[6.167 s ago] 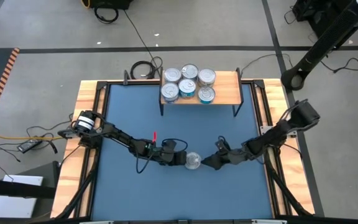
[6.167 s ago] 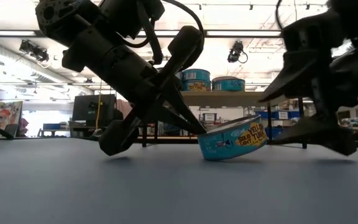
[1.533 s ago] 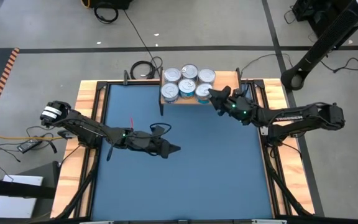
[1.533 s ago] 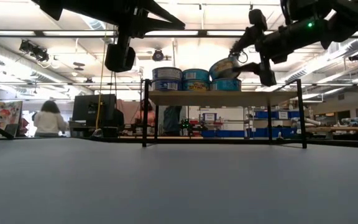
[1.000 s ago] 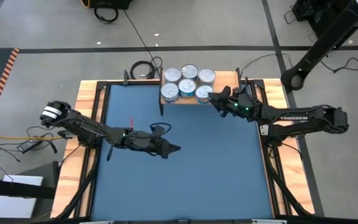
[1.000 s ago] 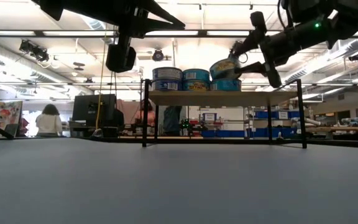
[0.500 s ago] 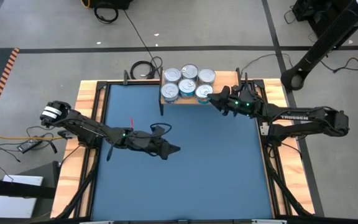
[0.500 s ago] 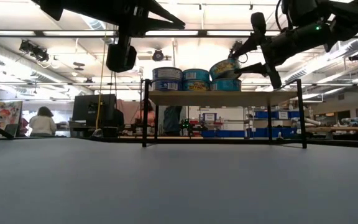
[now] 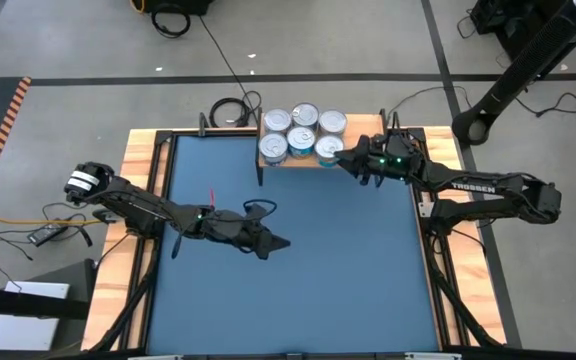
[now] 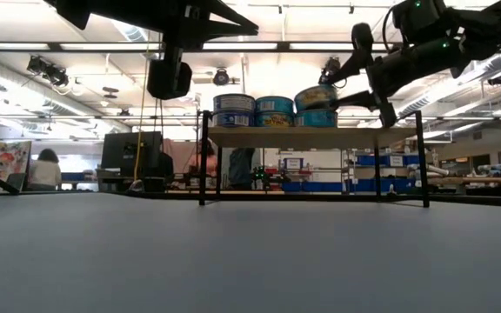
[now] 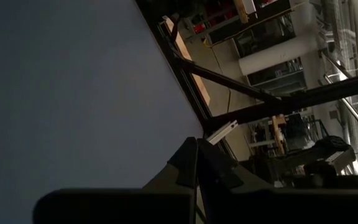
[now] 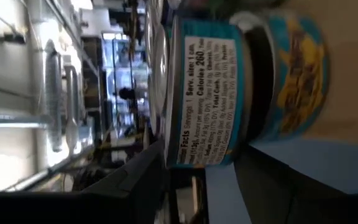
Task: Stack canned seafood by type on shelf
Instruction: Stack the yellow blue tuna can on top of the yellow blue tuna can on the shelf, then return to Home Position
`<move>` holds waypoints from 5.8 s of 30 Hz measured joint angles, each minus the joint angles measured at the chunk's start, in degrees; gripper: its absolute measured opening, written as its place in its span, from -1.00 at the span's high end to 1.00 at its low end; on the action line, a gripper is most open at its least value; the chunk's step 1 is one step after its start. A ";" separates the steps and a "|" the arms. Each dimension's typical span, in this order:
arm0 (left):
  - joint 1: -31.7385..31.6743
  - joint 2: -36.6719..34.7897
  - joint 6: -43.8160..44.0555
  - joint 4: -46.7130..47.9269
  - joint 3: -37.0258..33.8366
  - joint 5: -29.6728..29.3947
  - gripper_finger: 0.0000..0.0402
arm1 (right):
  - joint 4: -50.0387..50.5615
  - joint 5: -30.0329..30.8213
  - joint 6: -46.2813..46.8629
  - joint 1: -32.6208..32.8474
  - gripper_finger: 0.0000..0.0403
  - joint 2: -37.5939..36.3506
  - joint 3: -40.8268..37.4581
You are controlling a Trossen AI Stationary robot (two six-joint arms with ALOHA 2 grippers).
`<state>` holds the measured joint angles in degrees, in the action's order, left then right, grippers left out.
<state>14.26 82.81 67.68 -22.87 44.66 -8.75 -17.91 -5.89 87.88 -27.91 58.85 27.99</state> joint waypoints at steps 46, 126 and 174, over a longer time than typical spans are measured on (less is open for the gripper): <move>-0.78 0.00 -4.02 -3.65 0.02 -5.90 0.94 | -19.23 -17.36 -23.30 8.84 0.01 -5.98 0.00; 0.85 -58.49 -46.54 -20.91 -44.19 -1.66 0.95 | -1.88 -32.13 -58.44 17.07 -0.03 -58.58 -27.63; 0.79 -58.42 -44.84 -1.53 -44.24 -2.73 0.95 | 13.31 -17.23 -71.56 17.23 -0.01 -57.72 -27.63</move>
<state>15.05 24.38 22.85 -24.40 0.43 -11.47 -4.60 -23.11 16.32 -10.68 1.13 0.36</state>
